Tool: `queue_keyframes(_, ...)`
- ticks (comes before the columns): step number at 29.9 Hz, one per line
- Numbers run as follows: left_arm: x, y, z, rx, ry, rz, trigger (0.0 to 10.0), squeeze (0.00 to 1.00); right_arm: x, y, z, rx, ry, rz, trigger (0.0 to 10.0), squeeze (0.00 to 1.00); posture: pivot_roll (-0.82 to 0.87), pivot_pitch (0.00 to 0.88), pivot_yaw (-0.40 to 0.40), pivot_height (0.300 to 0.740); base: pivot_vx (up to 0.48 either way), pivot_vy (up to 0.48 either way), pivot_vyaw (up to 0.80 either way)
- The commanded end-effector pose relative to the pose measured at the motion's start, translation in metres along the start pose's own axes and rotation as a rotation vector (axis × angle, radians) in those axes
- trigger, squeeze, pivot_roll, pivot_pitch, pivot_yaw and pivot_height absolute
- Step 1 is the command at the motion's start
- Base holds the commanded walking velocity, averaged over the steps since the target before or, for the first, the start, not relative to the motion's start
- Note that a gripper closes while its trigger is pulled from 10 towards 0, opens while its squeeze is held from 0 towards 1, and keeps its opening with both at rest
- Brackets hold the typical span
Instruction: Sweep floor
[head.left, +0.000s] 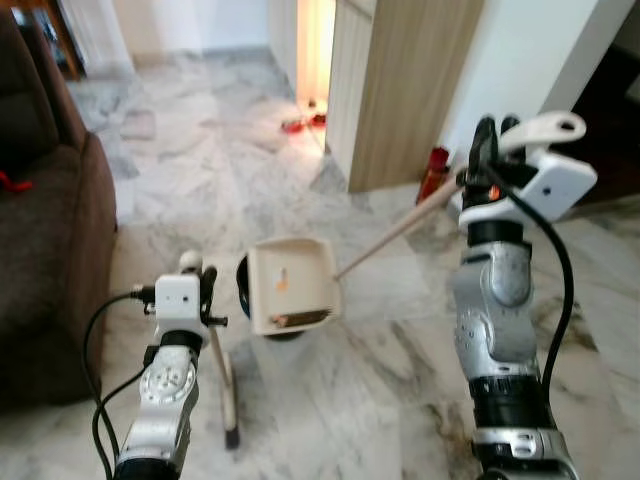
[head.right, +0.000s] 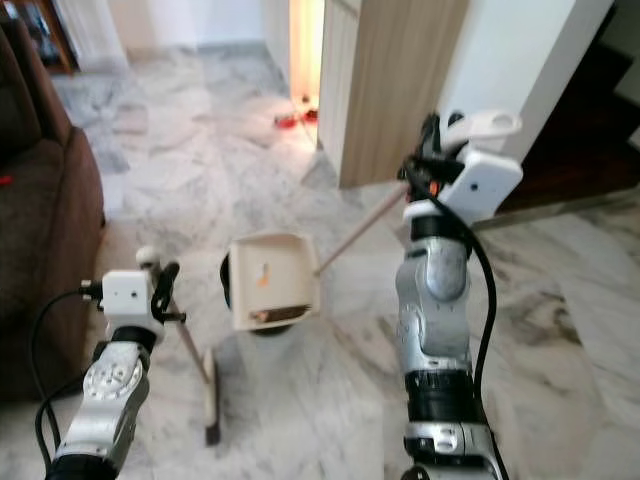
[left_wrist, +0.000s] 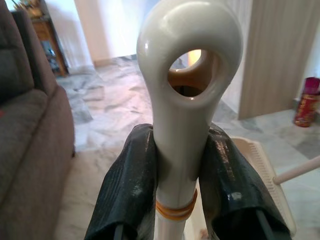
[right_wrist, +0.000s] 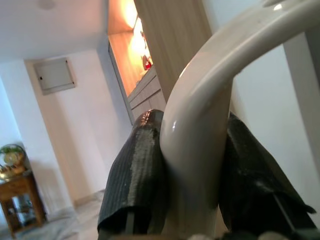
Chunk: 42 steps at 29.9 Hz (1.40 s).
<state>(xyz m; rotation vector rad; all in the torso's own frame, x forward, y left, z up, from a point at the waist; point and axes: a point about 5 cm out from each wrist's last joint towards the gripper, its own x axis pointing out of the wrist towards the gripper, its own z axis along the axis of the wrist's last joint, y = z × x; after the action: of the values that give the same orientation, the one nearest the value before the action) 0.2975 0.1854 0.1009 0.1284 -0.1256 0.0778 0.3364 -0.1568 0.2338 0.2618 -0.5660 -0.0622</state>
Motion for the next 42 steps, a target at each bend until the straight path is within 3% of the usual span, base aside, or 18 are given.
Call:
queue_keyframes(1, 0.0031, -0.0058, 0.0124, 0.003, -0.066, -0.013, 10.0, 0.00, 0.0058, -0.0021, 0.0176, 0.005, -0.077, -0.006, 10.0, 0.00, 0.06, 0.000, -0.031, 0.740, 0.435, 0.000, 0.00)
queue_keyframes(33, 0.0034, -0.0049, 0.0135, 0.001, -0.074, -0.001, 10.0, 0.00, 0.0056, 0.0006, 0.0158, 0.015, -0.059, 0.014, 10.0, 0.00, 0.07, 0.000, -0.041, 0.740, 0.443, 0.000, 0.00)
queue_keyframes(42, 0.0023, -0.0052, 0.0152, -0.014, -0.093, -0.010, 10.0, 0.00, 0.0044, 0.0045, 0.0151, 0.023, -0.051, 0.036, 10.0, 0.00, 0.07, 0.000, -0.040, 0.740, 0.000, 0.000, 0.00)
